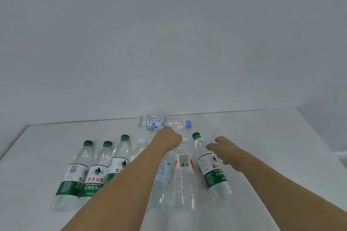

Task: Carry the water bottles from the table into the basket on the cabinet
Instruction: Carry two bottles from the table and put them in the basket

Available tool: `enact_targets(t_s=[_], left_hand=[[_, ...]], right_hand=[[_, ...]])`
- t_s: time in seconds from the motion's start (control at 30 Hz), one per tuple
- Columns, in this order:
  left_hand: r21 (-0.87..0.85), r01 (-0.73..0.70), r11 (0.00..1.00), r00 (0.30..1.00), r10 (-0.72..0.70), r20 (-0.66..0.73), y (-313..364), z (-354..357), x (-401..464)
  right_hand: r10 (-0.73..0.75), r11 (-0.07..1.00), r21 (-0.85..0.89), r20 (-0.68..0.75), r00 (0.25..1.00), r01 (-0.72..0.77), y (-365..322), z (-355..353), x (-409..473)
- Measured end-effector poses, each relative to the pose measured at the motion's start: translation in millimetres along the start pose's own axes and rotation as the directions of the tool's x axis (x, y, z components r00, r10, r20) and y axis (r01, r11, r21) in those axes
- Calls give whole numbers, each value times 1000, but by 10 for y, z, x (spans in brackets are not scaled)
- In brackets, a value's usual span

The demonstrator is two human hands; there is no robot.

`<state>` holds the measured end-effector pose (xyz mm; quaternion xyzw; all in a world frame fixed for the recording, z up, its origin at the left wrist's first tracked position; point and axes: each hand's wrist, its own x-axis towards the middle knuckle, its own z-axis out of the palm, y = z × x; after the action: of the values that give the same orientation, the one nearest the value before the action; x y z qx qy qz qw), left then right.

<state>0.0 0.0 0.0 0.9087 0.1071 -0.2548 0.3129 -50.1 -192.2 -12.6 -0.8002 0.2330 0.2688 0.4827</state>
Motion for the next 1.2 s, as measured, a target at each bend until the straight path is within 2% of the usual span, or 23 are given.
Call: enact_targets(t_s=[0.07,0.17,0.27,0.33,0.4,0.5,0.57,0.67,0.8,0.9,1.0,1.1,1.17,1.2], left_hand=[[30,-5,1000,1000,6,-11,-53,144,295],[125,-4,992,999,8,-31,-121,322,648],[342,-62,938,992,95,-79,-112,466,849],[418,-77,905,989,122,-80,-64,517,912],[437,-84,895,986,138,-94,-27,515,876],[400,-117,909,956,212,-202,-9,421,752],[428,-119,896,969,198,-146,6,321,589],[520,-136,844,985,170,-19,42,250,347],[595,-145,790,959,260,-112,166,369,247],[664,-73,744,971,206,-124,116,584,350],[645,-49,763,976,175,-133,87,736,423],[529,-70,846,970,181,-161,124,766,398],[315,-123,941,968,184,-173,114,730,294],[146,-150,978,971,173,-164,84,712,217]], right_hand=[[9,1000,18,-1,1000,-9,39,114,258],[18,998,-67,15,1000,-17,87,294,611],[0,995,-96,-5,1000,-1,112,351,797],[3,998,-68,-2,1000,-3,132,332,813],[29,1000,2,11,1000,-29,187,296,753],[41,973,227,14,999,-43,301,183,611],[25,948,319,-35,999,-12,310,80,439],[-14,912,402,-153,988,75,304,-5,151],[3,867,491,-176,984,86,319,-20,-28],[-22,873,473,-205,979,119,373,8,-6],[-46,855,495,-225,973,154,400,32,15],[-67,873,459,-219,973,163,382,26,10],[-84,881,438,-222,971,177,389,24,-14],[-95,880,436,-228,969,189,390,26,-38]])
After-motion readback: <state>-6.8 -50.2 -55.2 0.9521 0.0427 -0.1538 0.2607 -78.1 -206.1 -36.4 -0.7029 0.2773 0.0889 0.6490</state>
